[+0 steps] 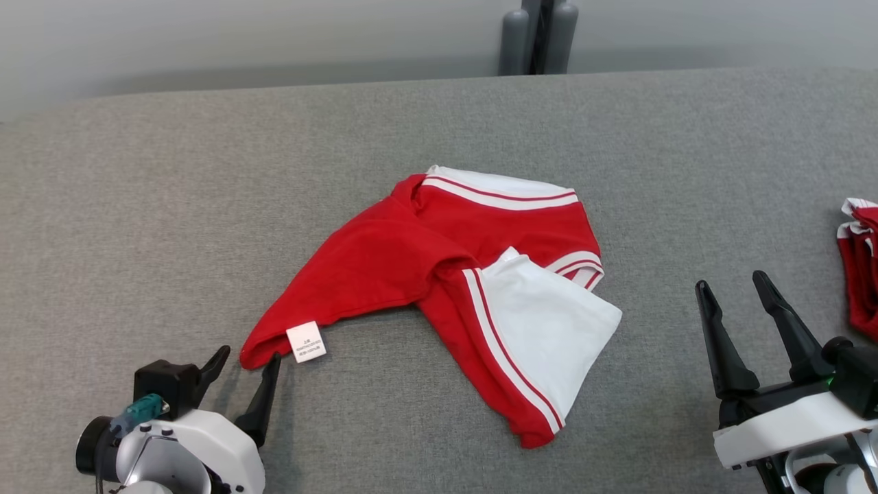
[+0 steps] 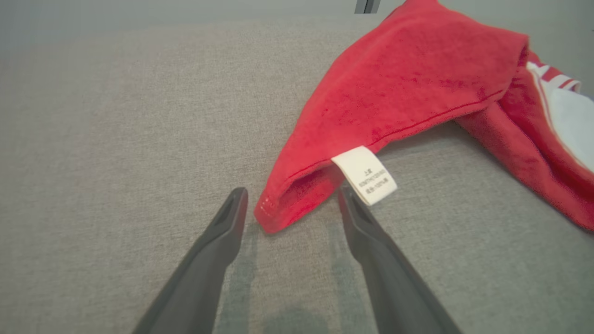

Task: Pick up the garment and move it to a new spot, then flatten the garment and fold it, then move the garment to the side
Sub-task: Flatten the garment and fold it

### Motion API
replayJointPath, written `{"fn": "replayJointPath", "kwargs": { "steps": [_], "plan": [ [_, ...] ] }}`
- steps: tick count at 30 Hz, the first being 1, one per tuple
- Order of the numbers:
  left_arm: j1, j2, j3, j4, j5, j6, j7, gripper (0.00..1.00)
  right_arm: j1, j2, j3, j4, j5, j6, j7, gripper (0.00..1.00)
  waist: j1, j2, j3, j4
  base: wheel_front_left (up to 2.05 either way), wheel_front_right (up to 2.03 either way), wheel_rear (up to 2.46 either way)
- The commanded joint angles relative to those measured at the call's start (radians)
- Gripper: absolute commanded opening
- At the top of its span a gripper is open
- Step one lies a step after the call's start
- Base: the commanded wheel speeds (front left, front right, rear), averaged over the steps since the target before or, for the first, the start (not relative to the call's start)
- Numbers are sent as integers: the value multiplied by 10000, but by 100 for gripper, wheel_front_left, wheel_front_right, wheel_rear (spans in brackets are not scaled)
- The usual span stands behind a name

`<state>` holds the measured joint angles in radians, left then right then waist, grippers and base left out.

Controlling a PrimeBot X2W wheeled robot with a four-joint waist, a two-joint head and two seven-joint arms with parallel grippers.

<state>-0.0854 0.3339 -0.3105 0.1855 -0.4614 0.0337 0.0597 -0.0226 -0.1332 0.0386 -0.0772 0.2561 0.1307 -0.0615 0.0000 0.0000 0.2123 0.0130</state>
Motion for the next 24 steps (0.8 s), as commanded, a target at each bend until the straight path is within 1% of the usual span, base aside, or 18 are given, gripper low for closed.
{"fn": "replayJointPath", "kwargs": {
  "steps": [1,3,4,5,6,7,8,12,18,22,24],
  "plan": [
    [-275,15,69,270,-112,-119,-131,100,-152,-100,-20,82,114,1,-49,100,0,0,220,-143,0,0,0],
    [-484,1,139,675,-190,-196,-263,100,-183,-123,11,152,134,1,-33,100,0,0,343,-194,0,0,0],
    [-564,-13,149,860,-211,-242,-318,91,-218,-141,35,181,168,1,-13,100,0,0,393,-211,0,0,0],
    [-564,-13,149,860,-211,-242,-318,91,-218,-141,35,181,168,1,-13,100,0,0,393,-211,0,0,0],
    [-674,-30,153,1010,-220,-292,-394,48,-259,-171,58,230,189,1,7,100,0,0,448,-228,0,0,0],
    [-768,-45,159,1145,-236,-324,-464,30,-292,-211,93,317,224,1,58,100,0,0,489,-237,0,0,0],
    [-846,-64,161,1282,-260,-364,-521,0,-308,-256,132,436,262,1,102,100,0,0,533,-237,0,0,0],
    [-1119,-121,148,1685,-288,-437,-738,0,-449,-584,705,1062,421,1,253,100,0,0,639,-188,0,0,0],
    [-1400,-212,51,1894,-225,-442,-914,0,-1202,-905,2102,2526,993,1,81,100,0,0,745,-18,0,0,0],
    [-1570,-262,-39,1982,-212,-500,-998,0,-1818,-898,2678,3704,1332,1,-7,100,0,0,775,95,0,0,0],
    [-1602,-281,-45,2013,-219,-513,-1074,0,-2151,-780,2905,4179,1568,3,-159,100,0,0,793,131,0,0,0]
  ]
}}
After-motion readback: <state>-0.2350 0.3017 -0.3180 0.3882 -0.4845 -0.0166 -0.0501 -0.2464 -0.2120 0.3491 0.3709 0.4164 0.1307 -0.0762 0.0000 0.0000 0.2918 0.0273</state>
